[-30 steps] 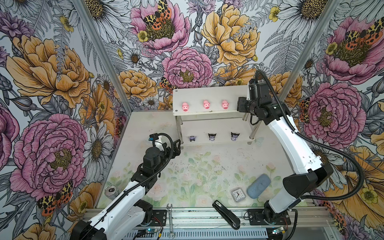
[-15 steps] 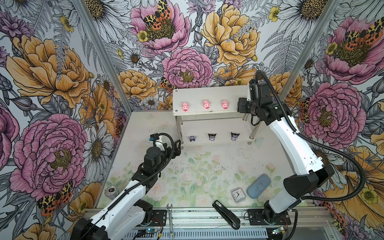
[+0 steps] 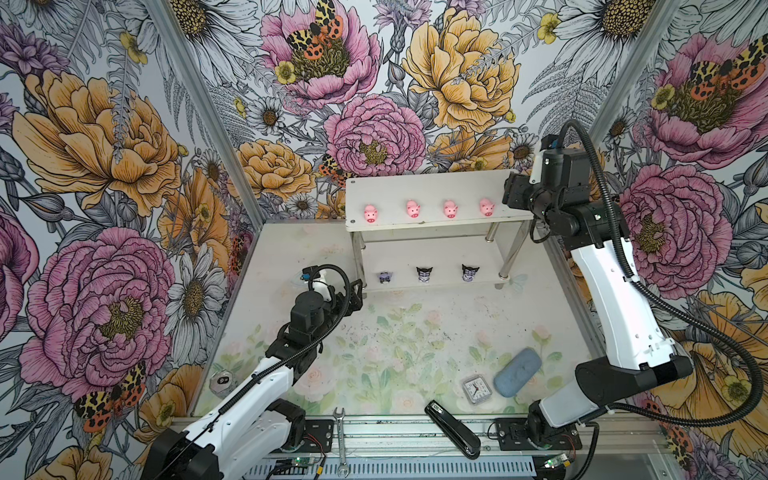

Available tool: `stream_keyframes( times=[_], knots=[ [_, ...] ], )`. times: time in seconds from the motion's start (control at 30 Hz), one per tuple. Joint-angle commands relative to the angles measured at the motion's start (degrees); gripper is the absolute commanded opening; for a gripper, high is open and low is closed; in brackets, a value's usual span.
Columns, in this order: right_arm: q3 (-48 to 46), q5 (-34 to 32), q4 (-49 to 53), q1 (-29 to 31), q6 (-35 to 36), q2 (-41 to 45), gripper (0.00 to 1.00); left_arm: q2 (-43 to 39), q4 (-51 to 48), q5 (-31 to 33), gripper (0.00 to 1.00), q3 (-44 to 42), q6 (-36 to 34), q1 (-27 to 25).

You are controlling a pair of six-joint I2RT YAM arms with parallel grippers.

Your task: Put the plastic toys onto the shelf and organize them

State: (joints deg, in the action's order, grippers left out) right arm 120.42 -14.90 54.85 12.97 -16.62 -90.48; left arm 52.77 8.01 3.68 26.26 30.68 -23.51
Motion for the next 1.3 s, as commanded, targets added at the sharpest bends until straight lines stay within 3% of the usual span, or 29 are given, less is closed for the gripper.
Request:
stream_keyframes(
  times=[0.0, 0.43, 0.7, 0.8, 0.93, 1.27],
  knots=[
    [1.99, 0.75, 0.17, -1.66, 1.18, -3.10, 0.69, 0.35, 0.78, 1.76, 0.99, 1.77, -0.88, -0.41],
    [7.40, 7.02, 0.26, -6.53, 1.59, -13.49, 0.69, 3.27, 1.97, 2.61, 0.99, 2.54, -1.03, -0.21],
    [8.83, 9.16, 0.26, -7.39, 2.37, -16.66, 0.50, 5.58, 3.24, 2.29, 0.99, 3.09, -0.48, -0.22],
    [8.83, 9.65, 0.26, -7.50, 2.43, -16.75, 0.41, 5.76, 3.25, 2.17, 0.99, 3.23, -0.39, -0.31],
    [7.93, 10.02, 0.31, -7.46, 2.65, -15.52, 0.36, 5.42, 3.19, 2.21, 0.99, 2.92, -0.09, -0.40],
    [-0.38, 10.92, 0.10, -7.35, 2.02, -6.88, 0.31, 2.98, 2.36, 2.01, 0.99, 1.73, 0.61, -0.78]
  ],
)
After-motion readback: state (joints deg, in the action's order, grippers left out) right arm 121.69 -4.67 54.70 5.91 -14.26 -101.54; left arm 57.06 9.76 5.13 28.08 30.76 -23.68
